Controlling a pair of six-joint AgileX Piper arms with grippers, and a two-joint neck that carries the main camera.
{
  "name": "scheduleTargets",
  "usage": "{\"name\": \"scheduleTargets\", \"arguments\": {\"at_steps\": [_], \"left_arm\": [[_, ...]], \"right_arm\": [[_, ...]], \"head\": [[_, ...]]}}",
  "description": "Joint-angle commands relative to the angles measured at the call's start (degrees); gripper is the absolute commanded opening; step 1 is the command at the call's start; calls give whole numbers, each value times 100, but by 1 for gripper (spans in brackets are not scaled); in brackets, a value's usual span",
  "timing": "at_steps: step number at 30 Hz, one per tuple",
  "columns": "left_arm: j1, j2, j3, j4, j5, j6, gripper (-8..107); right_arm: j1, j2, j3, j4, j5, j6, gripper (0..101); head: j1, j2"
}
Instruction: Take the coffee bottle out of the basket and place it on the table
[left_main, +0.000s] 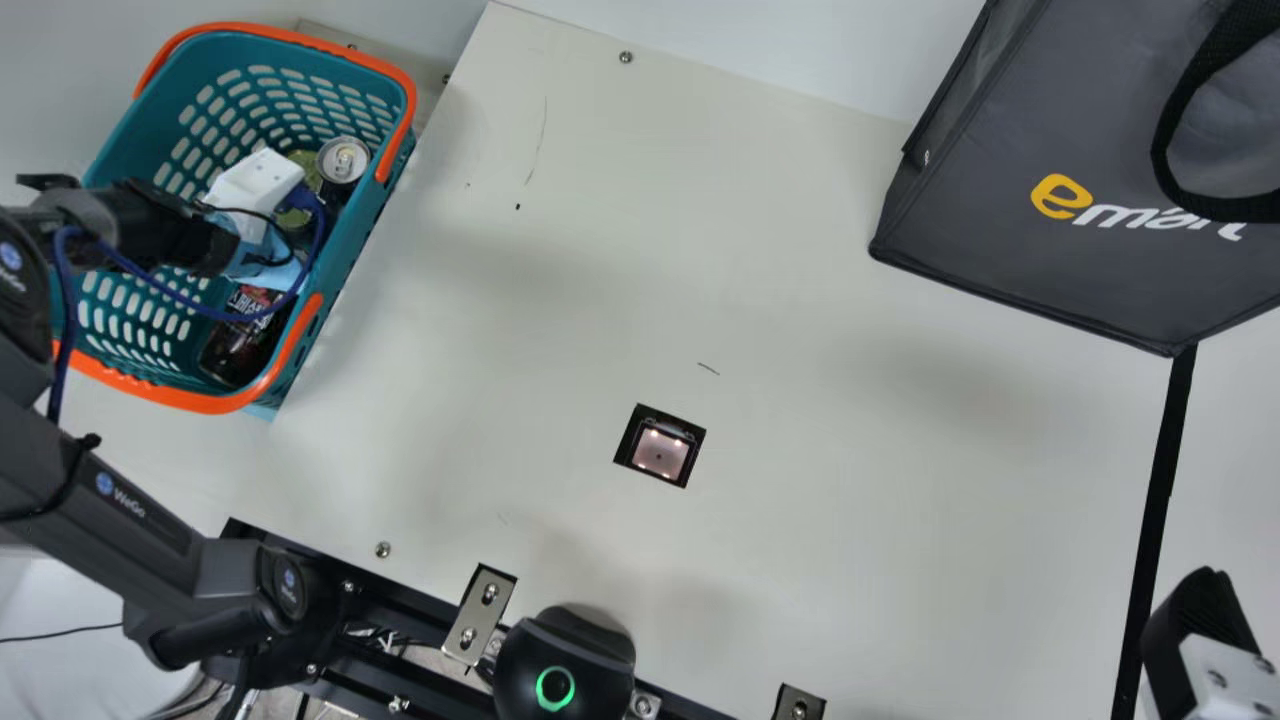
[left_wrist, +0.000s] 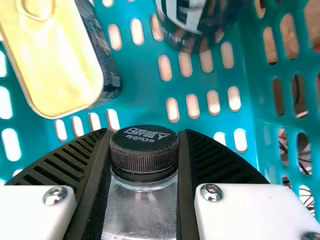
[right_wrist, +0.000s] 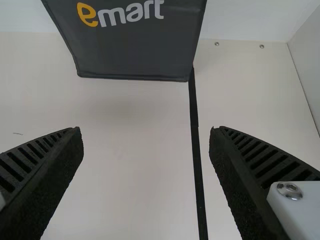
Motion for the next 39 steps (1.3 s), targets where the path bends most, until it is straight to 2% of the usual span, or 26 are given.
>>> {"name": "scheduleTargets", "arguments": {"at_steps": [1, 18, 39], "left_arm": [[11, -132, -5, 94, 83, -191, 10], [317, -1229, -23, 838, 988, -1568, 10], [708, -2164, -409, 1038, 1988, -2201, 10]], "right_arm": [[0, 0, 0, 0, 0, 0, 91], [0, 0, 0, 0, 0, 0, 91], [0, 0, 0, 0, 0, 0, 91]], "head": [[-148, 14], [-148, 14], [-148, 14]]}}
